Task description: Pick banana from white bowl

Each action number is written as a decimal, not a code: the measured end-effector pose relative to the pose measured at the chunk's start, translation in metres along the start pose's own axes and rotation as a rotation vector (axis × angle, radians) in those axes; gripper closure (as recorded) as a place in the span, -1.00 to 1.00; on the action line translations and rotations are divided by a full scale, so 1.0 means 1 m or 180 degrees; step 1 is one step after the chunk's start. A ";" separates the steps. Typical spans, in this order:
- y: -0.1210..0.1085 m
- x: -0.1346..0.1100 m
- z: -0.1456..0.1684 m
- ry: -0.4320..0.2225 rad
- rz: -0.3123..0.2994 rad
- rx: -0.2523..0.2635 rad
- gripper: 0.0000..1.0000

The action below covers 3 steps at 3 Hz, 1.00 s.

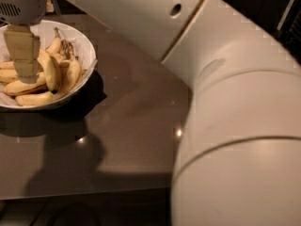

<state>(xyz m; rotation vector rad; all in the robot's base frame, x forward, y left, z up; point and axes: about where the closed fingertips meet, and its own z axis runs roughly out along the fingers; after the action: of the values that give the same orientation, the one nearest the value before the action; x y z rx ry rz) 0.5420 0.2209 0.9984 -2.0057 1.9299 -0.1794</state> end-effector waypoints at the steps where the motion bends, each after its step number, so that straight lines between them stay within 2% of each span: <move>1: -0.002 -0.016 0.002 -0.0114 -0.0036 0.0042 -1.00; 2: -0.007 -0.020 0.016 -0.0180 0.0125 -0.0069 -1.00; 3: -0.014 -0.030 0.037 -0.0204 0.0229 -0.0278 -0.84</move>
Offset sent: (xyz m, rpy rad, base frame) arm 0.0164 0.0149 -0.0296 0.0457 0.1250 -0.0800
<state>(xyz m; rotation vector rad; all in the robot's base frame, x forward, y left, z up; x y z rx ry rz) 0.5660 0.2565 0.9731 -1.9670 1.9978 -0.0128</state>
